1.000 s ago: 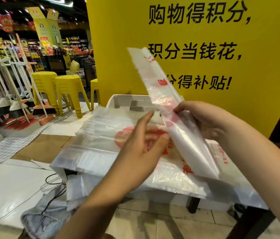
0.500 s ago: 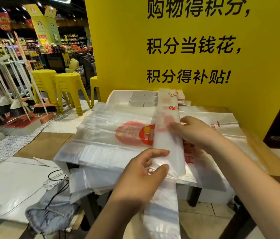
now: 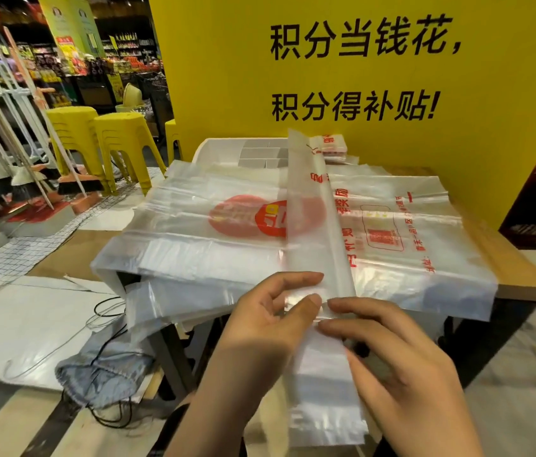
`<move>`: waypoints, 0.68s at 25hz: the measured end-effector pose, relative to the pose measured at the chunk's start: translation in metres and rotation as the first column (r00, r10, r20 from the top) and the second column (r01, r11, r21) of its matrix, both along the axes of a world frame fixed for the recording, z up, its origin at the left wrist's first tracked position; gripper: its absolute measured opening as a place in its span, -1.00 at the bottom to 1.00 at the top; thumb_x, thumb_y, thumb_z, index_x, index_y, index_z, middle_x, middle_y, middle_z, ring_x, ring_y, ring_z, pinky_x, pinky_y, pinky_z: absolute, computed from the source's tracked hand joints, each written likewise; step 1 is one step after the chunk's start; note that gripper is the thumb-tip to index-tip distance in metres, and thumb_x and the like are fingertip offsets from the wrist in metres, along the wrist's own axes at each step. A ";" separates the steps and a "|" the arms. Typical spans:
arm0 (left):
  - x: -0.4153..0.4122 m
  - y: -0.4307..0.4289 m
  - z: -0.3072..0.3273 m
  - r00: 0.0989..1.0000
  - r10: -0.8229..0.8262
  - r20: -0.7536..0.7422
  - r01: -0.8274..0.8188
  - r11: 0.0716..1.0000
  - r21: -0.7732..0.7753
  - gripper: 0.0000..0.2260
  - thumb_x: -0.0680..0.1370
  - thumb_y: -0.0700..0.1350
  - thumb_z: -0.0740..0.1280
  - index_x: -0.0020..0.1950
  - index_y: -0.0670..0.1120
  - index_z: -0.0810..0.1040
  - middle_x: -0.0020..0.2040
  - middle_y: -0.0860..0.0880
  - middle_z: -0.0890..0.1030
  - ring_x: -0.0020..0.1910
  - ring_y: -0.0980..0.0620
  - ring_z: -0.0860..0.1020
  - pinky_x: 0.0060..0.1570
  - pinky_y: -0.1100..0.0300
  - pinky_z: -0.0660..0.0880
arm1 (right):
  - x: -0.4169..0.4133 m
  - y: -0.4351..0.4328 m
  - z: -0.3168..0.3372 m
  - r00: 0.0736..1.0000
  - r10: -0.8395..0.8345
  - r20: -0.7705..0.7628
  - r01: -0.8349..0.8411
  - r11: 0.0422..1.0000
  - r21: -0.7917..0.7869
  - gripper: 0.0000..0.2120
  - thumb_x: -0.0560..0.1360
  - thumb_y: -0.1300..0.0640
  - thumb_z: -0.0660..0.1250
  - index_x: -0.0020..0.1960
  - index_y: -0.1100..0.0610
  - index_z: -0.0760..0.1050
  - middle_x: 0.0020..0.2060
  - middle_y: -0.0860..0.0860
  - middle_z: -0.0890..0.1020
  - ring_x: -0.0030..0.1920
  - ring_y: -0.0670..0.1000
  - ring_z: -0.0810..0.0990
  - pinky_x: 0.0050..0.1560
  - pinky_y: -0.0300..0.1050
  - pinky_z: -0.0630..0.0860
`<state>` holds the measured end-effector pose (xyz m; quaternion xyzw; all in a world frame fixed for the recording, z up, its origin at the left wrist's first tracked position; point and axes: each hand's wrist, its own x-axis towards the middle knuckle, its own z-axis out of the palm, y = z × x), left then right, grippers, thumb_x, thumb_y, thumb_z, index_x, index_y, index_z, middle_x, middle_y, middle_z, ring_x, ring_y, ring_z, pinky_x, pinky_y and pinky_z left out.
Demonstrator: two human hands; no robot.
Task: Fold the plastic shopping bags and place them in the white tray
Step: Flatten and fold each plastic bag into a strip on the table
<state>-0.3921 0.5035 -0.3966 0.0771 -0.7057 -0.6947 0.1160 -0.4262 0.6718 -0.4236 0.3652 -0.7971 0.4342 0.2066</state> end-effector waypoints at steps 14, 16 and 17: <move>0.015 -0.004 -0.019 0.998 0.020 0.066 -0.024 0.998 0.065 -0.81 0.56 -0.14 0.42 0.16 -0.06 0.57 -0.04 -0.07 0.66 -0.15 -0.08 0.71 -0.46 0.10 0.61 | -0.005 -0.021 0.020 0.835 -0.001 0.551 0.122 0.976 -0.183 -0.86 0.49 -0.04 0.43 0.02 -0.16 0.54 -0.35 -0.09 0.61 -0.36 -0.13 0.57 -0.32 -0.33 0.43; 0.012 0.001 -0.021 0.998 0.053 0.038 -0.056 0.997 0.058 -0.78 0.55 -0.17 0.41 0.18 -0.05 0.53 -0.12 -0.08 0.64 -0.19 -0.10 0.71 -0.45 0.06 0.62 | -0.004 -0.025 0.021 0.855 -0.059 0.516 0.161 0.975 -0.156 -0.78 0.50 -0.03 0.42 0.13 -0.15 0.52 -0.33 -0.15 0.61 -0.32 -0.15 0.58 -0.28 -0.38 0.43; 0.012 0.003 -0.023 0.997 0.070 0.023 -0.071 0.996 0.052 -0.77 0.56 -0.18 0.42 0.19 -0.03 0.51 -0.17 -0.08 0.63 -0.22 -0.10 0.70 -0.45 0.05 0.62 | -0.003 -0.027 0.020 0.870 -0.098 0.483 0.185 0.973 -0.137 -0.73 0.51 -0.05 0.41 0.19 -0.13 0.51 -0.31 -0.17 0.61 -0.29 -0.17 0.58 -0.26 -0.40 0.42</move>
